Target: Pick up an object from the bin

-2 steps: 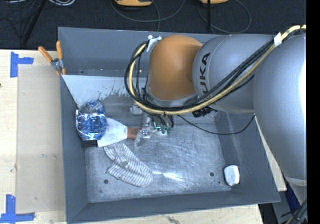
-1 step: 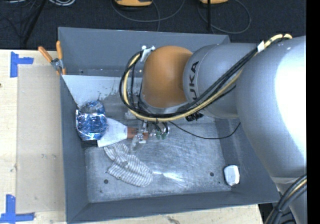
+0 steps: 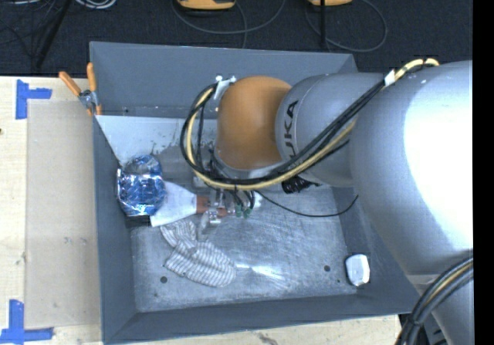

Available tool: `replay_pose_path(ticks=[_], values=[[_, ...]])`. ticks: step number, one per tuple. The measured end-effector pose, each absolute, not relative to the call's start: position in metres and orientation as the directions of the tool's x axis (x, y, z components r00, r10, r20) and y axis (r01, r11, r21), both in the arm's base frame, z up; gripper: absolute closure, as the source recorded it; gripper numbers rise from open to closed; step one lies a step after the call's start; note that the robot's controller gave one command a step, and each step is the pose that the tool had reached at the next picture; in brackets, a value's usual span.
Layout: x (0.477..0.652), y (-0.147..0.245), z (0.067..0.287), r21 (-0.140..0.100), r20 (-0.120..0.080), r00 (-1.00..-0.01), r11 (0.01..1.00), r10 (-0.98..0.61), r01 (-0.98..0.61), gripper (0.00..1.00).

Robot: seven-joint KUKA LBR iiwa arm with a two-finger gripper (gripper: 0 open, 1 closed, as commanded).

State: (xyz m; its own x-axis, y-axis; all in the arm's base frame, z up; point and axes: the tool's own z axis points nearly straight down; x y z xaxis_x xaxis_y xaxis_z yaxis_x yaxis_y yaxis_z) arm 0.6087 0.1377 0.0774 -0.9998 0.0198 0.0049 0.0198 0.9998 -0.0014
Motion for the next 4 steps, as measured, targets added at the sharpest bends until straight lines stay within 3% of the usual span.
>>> replay_pose_path(ticks=[1,2,3,4], values=[[0.608,0.137,0.078,-0.002,0.002,-0.998,0.998,0.057,0.057,0.0],[0.58,0.136,0.096,-0.002,0.005,-1.0,1.0,0.001,0.001,0.0],[0.618,0.194,0.082,-0.009,-0.001,-1.0,1.0,0.025,0.025,1.0],[0.618,0.194,0.082,-0.008,-0.001,-1.0,1.0,0.026,0.026,1.0]])
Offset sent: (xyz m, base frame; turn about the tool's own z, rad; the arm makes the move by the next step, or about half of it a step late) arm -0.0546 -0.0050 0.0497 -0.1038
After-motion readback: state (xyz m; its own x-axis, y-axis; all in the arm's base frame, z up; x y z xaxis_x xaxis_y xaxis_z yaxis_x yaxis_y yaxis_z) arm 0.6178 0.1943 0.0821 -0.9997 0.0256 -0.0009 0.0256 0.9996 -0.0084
